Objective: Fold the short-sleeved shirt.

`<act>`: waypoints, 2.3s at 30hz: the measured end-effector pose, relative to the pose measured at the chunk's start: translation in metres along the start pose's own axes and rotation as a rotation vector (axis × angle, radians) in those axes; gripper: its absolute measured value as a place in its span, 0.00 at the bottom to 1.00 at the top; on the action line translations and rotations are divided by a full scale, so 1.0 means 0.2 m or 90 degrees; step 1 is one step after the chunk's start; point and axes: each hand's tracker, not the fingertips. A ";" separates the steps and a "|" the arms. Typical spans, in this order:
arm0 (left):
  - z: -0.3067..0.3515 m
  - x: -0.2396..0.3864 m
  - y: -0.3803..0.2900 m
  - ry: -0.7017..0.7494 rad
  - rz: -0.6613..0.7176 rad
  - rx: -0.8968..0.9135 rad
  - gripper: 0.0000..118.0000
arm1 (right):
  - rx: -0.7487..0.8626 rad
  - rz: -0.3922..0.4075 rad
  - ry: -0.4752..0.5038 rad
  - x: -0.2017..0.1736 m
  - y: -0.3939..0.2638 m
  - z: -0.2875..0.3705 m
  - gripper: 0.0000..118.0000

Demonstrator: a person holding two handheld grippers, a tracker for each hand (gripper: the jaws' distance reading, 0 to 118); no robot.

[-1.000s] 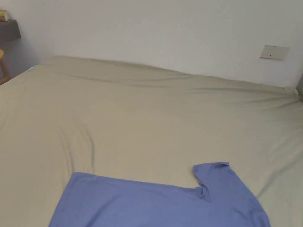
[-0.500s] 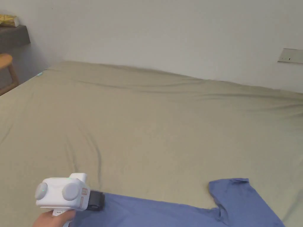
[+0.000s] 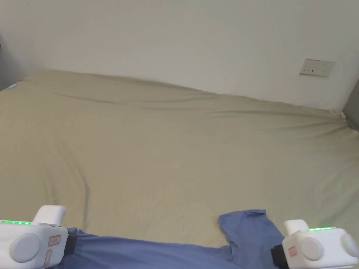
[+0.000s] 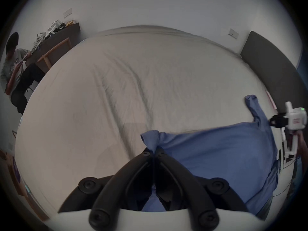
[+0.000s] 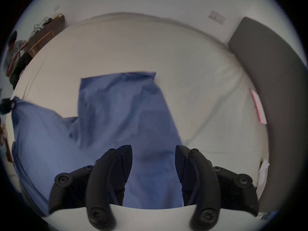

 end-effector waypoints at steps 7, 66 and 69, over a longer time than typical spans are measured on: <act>0.10 -0.08 0.01 -0.028 -0.005 0.018 0.00 | 0.040 0.040 0.025 -0.11 -0.13 0.10 0.00; 0.32 -0.83 -0.97 -0.388 0.303 -0.146 0.94 | 0.522 -0.104 0.099 -0.13 -1.69 1.73 0.05; 0.22 -0.75 -0.99 -0.391 0.191 -0.199 0.94 | 0.565 -0.067 0.100 -0.24 -1.67 1.81 0.01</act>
